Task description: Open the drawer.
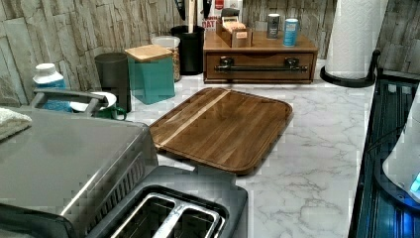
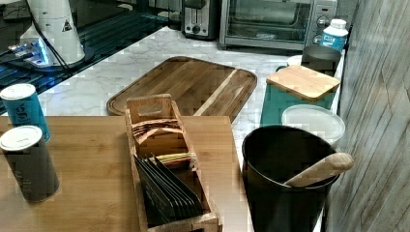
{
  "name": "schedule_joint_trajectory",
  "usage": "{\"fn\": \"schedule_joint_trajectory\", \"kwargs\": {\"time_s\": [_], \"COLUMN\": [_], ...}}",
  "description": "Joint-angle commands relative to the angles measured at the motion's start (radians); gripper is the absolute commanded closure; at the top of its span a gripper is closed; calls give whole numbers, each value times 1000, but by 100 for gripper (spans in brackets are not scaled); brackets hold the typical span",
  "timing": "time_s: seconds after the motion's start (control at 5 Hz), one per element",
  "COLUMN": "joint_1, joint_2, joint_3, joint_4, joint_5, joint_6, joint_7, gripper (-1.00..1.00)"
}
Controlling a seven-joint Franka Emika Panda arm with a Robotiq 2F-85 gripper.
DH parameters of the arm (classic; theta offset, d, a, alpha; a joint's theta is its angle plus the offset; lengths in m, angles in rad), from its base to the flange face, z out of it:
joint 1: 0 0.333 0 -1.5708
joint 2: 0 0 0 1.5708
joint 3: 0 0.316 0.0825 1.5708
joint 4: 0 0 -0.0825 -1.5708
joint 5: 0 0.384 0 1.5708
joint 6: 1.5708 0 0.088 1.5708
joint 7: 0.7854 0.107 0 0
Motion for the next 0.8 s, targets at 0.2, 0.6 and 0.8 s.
{"fn": "schedule_joint_trajectory", "kwargs": {"time_s": [0.2,0.6,0.8], "joint_1": [-1,11,1], "joint_2": [0,-58,-132], "joint_3": [0,13,1], "joint_4": [-10,-116,-243], "joint_5": [5,-36,-31], "joint_6": [0,65,131], "joint_7": [0,-118,-339], "gripper": [-100,-100,-100]}}
